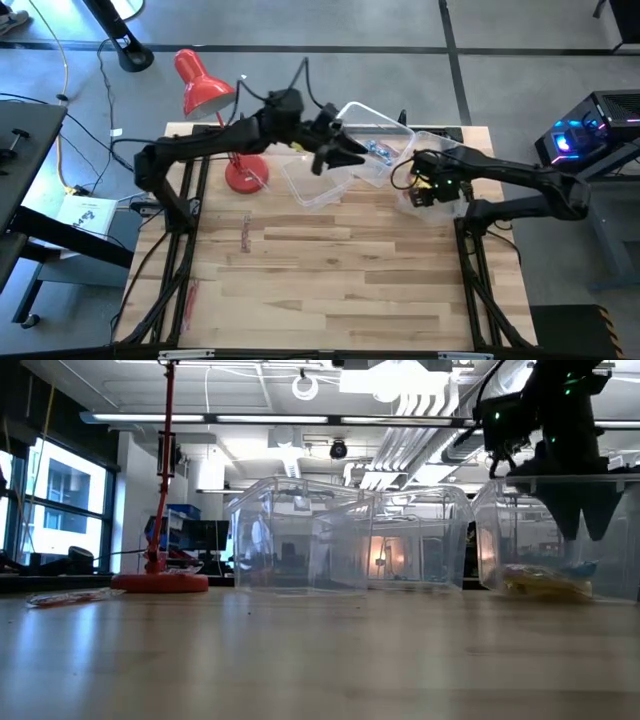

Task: Sort candy
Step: Put the blue candy into the center transparent bin

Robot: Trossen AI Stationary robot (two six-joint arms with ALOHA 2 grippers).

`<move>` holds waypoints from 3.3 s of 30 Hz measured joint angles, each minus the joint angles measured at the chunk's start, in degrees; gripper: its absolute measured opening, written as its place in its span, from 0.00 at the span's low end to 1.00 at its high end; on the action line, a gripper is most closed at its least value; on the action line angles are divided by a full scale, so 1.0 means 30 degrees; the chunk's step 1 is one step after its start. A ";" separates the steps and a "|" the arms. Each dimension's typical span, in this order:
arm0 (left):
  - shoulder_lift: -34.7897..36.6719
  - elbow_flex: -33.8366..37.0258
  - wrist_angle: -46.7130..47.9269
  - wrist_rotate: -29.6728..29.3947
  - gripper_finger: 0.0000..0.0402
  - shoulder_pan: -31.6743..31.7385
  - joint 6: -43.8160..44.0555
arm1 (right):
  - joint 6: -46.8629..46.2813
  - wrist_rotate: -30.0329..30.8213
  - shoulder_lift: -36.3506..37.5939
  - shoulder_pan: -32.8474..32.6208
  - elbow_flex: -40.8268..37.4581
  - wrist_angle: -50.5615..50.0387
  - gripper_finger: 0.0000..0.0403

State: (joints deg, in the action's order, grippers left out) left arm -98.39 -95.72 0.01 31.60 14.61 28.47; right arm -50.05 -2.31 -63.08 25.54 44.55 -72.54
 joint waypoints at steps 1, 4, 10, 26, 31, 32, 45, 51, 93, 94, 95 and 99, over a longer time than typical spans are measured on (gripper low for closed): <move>0.0359 0.0000 0.0018 -0.0048 0.51 -0.0106 -0.0081 | 0.0353 0.0058 -0.0283 0.0148 -0.0215 0.0032 0.50; 0.1267 0.0000 0.0036 -0.0153 0.51 -0.0338 -0.0191 | 0.1449 -0.0065 -0.1024 0.0426 -0.0490 0.0207 0.50; 0.2662 0.0000 0.0036 -0.0289 0.51 -0.0416 -0.0206 | 0.3547 -0.0118 -0.2034 0.0518 -0.0458 0.0362 0.50; 0.3321 0.0000 0.0051 -0.1256 0.51 -0.0394 -0.0701 | 0.9769 0.1687 -0.2461 0.0355 0.3123 -0.0955 0.50; 0.3321 0.0000 0.0033 -0.1259 0.51 -0.0394 -0.0701 | 1.1855 -0.0094 -0.3626 0.1005 0.2333 -0.2599 0.50; 0.3321 0.0000 0.0032 -0.1260 0.51 -0.0394 -0.0696 | 1.2264 -0.0194 -0.3880 0.1039 0.2111 -0.2676 0.50; 0.3314 0.0000 0.0044 -0.1596 0.51 -0.0379 -0.0555 | 1.5849 -0.1201 -0.8124 0.1100 0.1137 -0.0153 0.50; 0.3314 0.0000 0.0044 -0.2280 0.51 -0.0316 -0.0628 | 1.7106 -0.3660 -0.9028 0.1115 0.1103 -0.0242 0.50; 0.3917 0.0319 0.9412 -0.2281 0.51 -0.0570 -0.4471 | 0.8946 -0.4502 -0.1319 -0.0412 1.0154 -0.1870 0.40; 0.3854 0.0587 0.9735 -0.2271 0.51 -0.0931 -0.4743 | 0.8090 -0.3882 -0.0962 -0.0982 1.0233 -0.1925 0.40; 0.3841 0.0978 0.9721 -0.2270 0.51 -0.1278 -0.4892 | 0.7118 -0.2743 -0.0648 -0.1489 1.0287 -0.2177 0.40; 0.3795 0.3100 0.7880 -0.2286 0.51 -0.2643 -0.4846 | 0.3928 0.4284 0.0004 -0.2431 1.0240 -0.3054 0.40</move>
State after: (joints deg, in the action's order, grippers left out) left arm -87.00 -86.42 23.65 24.74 6.69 13.94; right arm -38.27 10.54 -63.07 18.25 75.27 -81.70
